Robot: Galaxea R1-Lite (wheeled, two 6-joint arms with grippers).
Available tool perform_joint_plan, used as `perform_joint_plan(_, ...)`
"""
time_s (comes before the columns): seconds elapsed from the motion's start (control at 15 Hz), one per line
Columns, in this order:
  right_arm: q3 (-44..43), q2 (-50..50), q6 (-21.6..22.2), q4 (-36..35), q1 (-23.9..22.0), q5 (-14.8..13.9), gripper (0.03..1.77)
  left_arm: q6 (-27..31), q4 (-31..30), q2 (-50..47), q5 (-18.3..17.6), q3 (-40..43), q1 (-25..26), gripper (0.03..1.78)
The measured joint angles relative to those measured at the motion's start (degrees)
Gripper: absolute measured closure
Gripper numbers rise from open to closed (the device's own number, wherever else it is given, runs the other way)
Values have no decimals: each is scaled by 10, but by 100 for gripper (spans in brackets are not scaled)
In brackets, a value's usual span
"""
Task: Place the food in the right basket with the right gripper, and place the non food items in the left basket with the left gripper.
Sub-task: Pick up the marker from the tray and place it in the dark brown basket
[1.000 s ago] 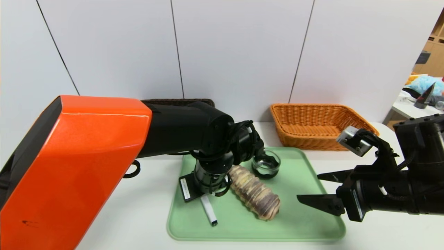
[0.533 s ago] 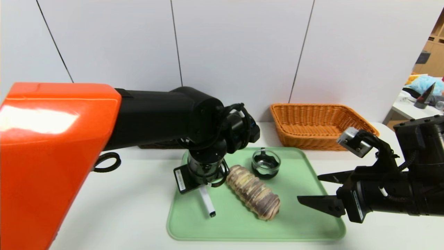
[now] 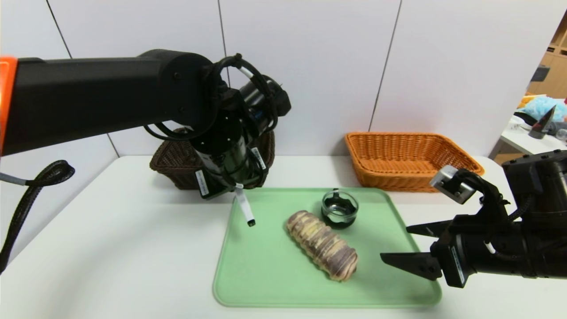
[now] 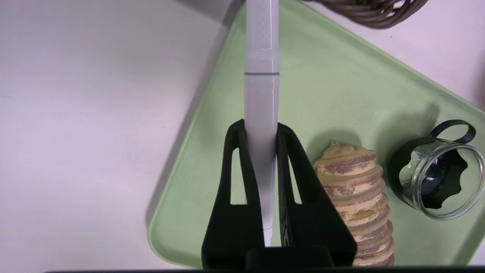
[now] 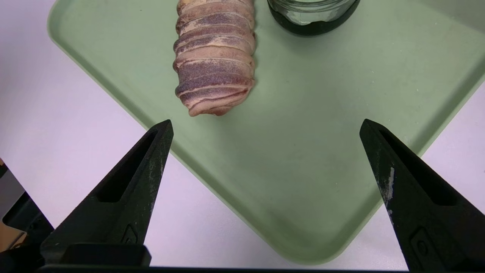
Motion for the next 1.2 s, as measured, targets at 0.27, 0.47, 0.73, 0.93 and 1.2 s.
perform_joint_plan(0.27,11,0,0,-17,-2,0,10,73,-56,-18,-3,0,63,164)
perform_joint_plan(0.47,17,0,0,-18,-3,0,10,121,-98,-21,-11,-1,103,164)
perform_joint_plan(0.73,21,0,0,-18,-3,0,10,125,-121,-23,-39,-1,126,164)
perform_joint_plan(0.93,25,-4,0,-19,-4,0,10,95,-121,-23,-41,-1,128,164)
perform_joint_plan(1.2,32,-8,0,-19,-4,0,10,60,-131,-23,-43,-2,133,164)
